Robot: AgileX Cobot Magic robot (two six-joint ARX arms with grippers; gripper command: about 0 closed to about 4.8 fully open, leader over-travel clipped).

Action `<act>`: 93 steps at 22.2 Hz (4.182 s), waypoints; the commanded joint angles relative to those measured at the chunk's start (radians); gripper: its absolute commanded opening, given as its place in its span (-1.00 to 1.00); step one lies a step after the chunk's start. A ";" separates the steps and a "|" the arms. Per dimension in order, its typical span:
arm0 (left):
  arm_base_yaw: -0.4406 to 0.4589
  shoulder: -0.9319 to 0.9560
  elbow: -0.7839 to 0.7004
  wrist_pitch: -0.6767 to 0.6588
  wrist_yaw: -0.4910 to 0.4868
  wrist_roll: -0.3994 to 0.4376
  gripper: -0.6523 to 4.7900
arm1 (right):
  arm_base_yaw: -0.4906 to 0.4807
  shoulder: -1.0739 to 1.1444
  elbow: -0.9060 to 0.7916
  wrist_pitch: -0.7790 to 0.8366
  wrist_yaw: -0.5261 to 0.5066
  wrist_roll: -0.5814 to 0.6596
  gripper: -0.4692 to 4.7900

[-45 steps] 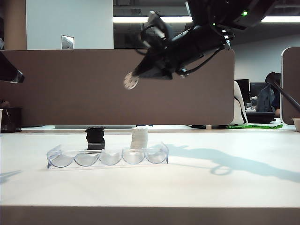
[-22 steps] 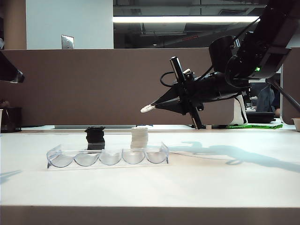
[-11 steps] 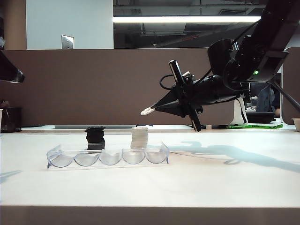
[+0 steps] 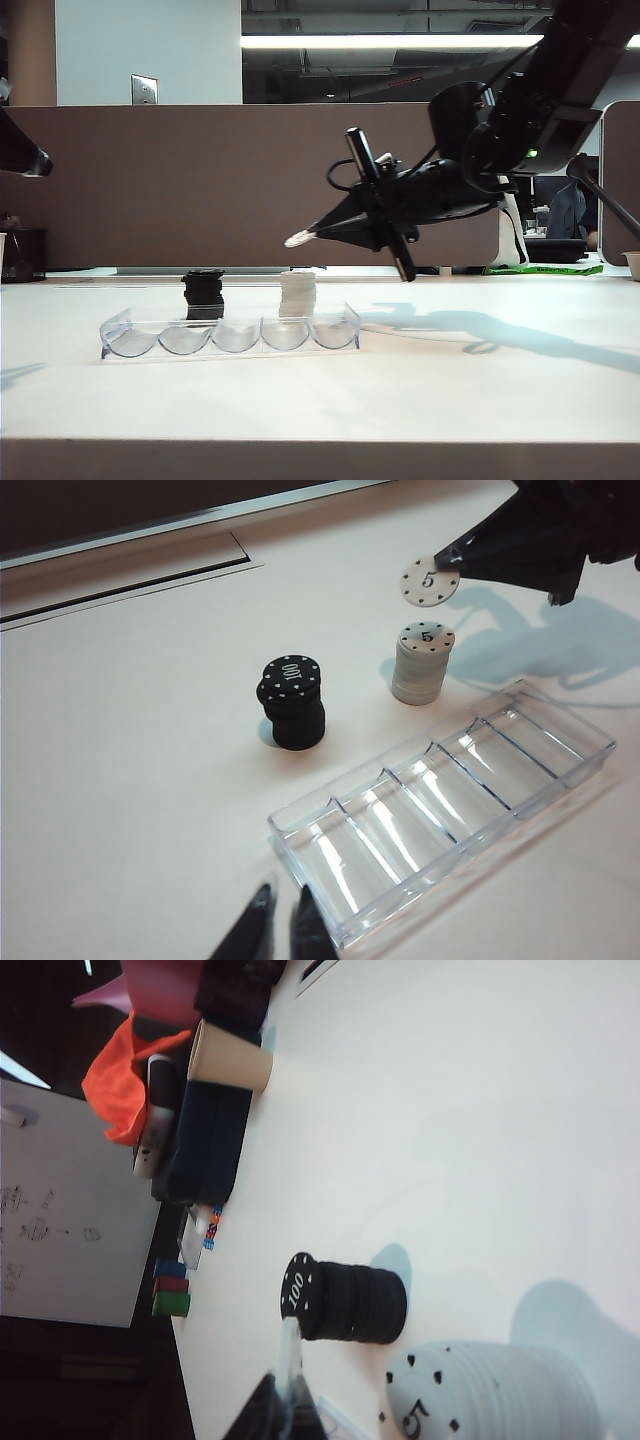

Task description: Pick up the chip in the box and place it on the pile of chips with the same color.

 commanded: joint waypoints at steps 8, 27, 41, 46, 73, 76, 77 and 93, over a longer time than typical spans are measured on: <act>-0.001 -0.002 0.003 0.013 0.004 -0.005 -0.65 | 0.005 0.006 0.003 -0.029 0.079 0.006 -0.83; -0.001 -0.002 0.003 0.013 0.004 -0.005 -0.65 | 0.006 0.010 0.003 -0.051 0.006 0.006 -0.83; -0.001 -0.002 0.003 0.014 0.004 -0.005 -0.65 | 0.006 0.010 0.003 -0.087 0.056 -0.024 -0.83; -0.001 -0.002 0.003 0.014 0.004 -0.005 -0.65 | 0.018 0.010 0.003 -0.085 0.059 -0.025 -0.83; -0.001 -0.002 0.003 0.013 0.004 -0.022 -0.65 | 0.034 0.010 0.003 -0.064 0.067 -0.047 -0.61; -0.001 -0.002 0.003 0.013 0.004 -0.022 -0.65 | 0.029 0.010 0.003 -0.037 0.067 -0.050 -0.61; -0.001 -0.002 0.003 0.013 0.004 -0.022 -0.65 | 0.024 0.010 0.003 -0.036 0.069 -0.050 -0.61; 0.000 -0.002 0.003 0.015 -0.012 -0.019 -0.67 | -0.056 0.000 0.003 0.106 0.011 -0.213 -0.86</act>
